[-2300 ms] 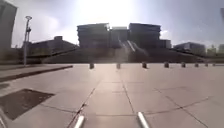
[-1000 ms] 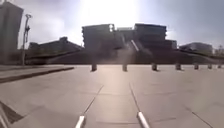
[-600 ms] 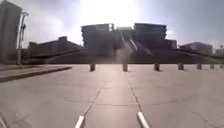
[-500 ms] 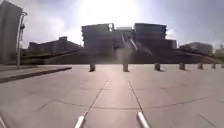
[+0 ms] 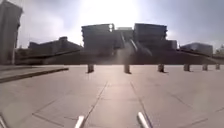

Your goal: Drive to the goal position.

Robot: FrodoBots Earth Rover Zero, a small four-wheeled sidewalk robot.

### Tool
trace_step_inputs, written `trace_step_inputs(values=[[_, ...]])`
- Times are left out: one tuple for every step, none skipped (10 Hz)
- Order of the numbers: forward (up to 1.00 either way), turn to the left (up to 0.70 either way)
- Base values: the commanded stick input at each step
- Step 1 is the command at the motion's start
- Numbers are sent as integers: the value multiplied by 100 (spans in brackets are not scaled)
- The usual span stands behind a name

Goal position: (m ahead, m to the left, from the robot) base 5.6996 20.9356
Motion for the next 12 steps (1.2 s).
trace_step_inputs(values=[[100,0],[100,0],[100,0],[100,0],[100,0],[100,0],[100,0],[100,0],[100,0],[100,0],[100,0],[100,0]])
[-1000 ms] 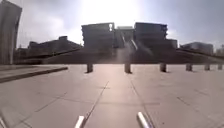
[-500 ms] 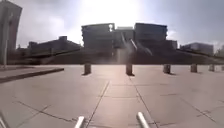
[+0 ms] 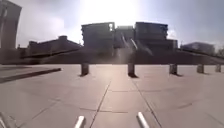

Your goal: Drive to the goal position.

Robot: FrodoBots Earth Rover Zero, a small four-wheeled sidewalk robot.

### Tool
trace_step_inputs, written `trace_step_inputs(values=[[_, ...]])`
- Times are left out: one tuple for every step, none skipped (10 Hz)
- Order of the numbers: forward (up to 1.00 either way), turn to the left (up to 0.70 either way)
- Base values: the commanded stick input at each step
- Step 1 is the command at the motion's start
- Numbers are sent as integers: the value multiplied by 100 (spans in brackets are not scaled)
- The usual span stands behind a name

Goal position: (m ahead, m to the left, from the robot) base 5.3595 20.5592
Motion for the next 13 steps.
trace_step_inputs(values=[[100,0],[100,0],[100,0],[100,0],[100,0],[100,0],[100,0],[100,0],[100,0],[100,0],[100,0],[100,0],[100,0]])
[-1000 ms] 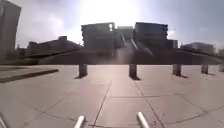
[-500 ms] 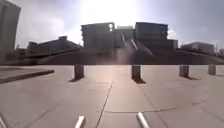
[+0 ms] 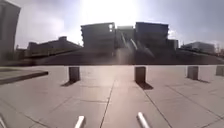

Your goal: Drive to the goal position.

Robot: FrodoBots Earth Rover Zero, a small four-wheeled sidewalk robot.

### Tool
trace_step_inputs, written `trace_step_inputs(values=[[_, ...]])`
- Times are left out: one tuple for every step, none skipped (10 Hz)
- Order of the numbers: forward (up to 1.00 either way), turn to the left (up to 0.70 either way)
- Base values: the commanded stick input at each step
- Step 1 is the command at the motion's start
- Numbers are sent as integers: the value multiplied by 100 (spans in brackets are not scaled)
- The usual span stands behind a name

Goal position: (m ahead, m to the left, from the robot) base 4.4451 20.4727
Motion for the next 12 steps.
trace_step_inputs(values=[[100,0],[100,0],[100,0],[100,0],[100,0],[100,0],[100,0],[100,0],[100,0],[100,0],[100,0],[100,0]])
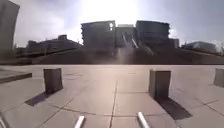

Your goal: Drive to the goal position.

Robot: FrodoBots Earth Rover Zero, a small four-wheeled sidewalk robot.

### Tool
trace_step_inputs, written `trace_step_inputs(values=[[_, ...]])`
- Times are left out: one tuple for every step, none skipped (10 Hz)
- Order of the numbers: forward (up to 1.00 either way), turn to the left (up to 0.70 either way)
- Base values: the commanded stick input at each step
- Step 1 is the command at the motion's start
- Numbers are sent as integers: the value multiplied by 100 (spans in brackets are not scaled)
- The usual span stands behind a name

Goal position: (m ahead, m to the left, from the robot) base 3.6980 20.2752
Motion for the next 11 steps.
trace_step_inputs(values=[[100,0],[100,0],[100,0],[100,0],[100,0],[100,0],[100,0],[100,0],[100,0],[100,0],[100,0]])
